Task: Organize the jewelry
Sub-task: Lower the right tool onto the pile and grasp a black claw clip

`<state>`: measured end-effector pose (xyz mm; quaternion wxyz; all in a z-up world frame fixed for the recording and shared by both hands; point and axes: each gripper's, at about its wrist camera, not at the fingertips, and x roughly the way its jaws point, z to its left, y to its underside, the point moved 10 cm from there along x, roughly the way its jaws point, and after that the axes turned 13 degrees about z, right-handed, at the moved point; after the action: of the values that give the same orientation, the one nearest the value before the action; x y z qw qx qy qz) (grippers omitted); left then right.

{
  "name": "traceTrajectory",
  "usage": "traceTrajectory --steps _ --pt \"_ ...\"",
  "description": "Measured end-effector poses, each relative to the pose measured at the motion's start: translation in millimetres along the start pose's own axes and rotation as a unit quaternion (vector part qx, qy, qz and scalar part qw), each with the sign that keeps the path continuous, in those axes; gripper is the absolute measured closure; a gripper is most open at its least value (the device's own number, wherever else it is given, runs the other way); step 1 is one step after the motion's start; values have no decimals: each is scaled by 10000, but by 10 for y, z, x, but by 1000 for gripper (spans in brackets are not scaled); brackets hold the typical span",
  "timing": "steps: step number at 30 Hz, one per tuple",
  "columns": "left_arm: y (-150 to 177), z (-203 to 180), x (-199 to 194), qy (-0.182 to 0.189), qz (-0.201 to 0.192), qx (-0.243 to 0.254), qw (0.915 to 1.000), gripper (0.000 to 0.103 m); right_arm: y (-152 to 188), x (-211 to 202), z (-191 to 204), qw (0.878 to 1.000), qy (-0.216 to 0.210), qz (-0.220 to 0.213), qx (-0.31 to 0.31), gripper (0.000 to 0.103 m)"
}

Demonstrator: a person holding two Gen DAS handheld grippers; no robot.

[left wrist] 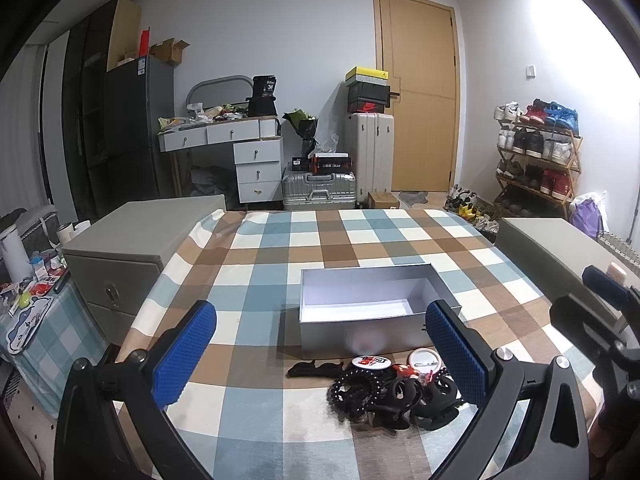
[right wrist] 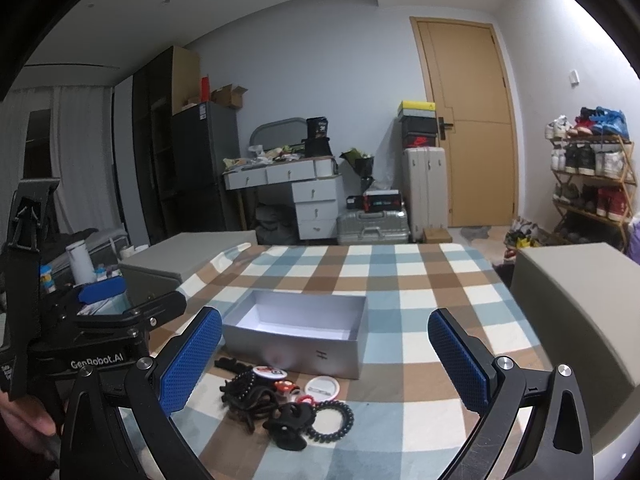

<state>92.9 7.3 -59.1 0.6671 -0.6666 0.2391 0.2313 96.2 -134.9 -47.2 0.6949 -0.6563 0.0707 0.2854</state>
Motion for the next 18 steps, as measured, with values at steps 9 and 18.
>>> traceTrajectory --steps 9,18 --pt "154 155 179 -30 289 -100 9995 1 357 417 142 9961 -482 740 -67 0" --pt "413 371 330 -246 678 -236 9971 1 736 715 236 9859 -854 1437 -33 2"
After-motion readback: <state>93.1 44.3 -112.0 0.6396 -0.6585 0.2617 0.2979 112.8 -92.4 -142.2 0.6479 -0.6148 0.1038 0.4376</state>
